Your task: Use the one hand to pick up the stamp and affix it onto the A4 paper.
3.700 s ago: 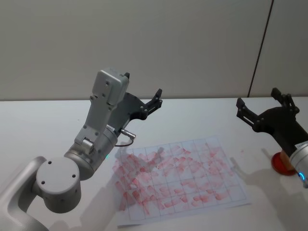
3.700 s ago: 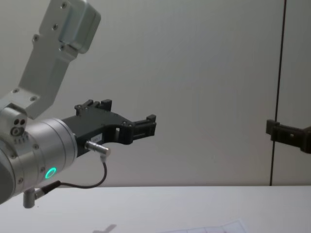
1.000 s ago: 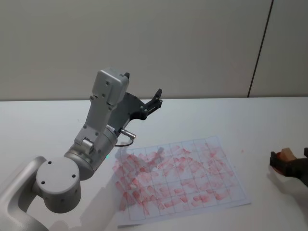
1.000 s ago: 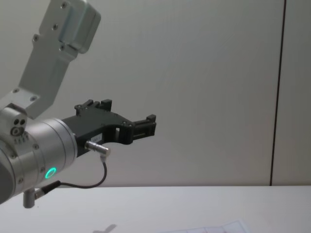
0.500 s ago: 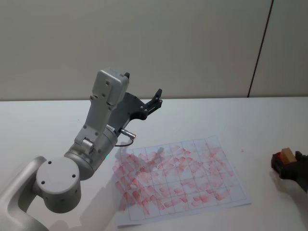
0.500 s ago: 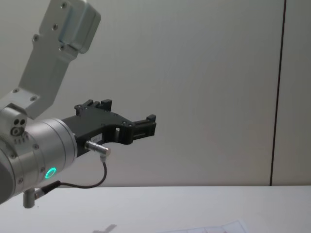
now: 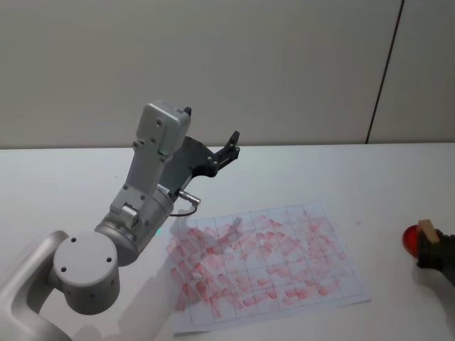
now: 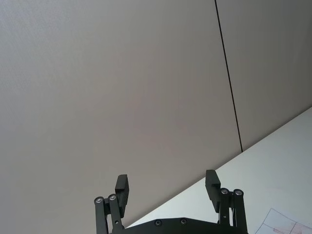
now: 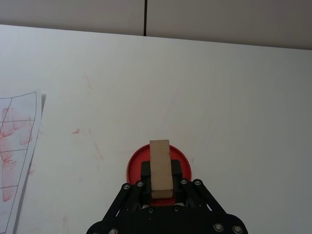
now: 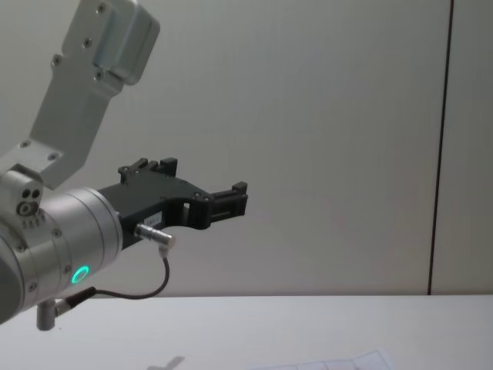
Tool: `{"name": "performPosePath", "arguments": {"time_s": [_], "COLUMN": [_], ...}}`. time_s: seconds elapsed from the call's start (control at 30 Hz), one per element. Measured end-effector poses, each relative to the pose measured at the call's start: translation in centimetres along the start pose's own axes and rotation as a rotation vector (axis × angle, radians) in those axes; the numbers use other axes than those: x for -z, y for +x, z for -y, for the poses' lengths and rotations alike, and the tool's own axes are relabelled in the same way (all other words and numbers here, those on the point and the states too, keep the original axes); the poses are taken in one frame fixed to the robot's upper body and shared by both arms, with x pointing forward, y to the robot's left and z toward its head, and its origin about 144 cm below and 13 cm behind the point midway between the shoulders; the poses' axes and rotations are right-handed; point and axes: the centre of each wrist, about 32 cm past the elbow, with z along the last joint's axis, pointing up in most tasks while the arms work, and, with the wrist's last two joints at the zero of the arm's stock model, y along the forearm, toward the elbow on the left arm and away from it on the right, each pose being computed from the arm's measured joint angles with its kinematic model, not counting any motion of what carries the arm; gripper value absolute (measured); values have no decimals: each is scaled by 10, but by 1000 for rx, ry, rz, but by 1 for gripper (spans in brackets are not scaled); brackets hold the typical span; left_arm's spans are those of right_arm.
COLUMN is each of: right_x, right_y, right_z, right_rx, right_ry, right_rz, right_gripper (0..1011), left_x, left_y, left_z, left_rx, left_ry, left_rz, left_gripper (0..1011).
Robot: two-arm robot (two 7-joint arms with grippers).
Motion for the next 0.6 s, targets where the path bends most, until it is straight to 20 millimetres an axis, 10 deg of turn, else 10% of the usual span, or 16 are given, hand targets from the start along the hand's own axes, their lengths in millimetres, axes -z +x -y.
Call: {"name": "performPosePath", "arguments": {"time_s": [0.6], "right_x": [2], "right_y": [3], "right_z": [1], "right_rx": [7], "right_ry": [-16], "right_rz": [-61], "right_gripper": [219], "left_x": [0], "left_y": [0], "left_z": [0], "left_rx": [0], "left_ry": [0], "left_rz": [0], "left_gripper": [1001]}}
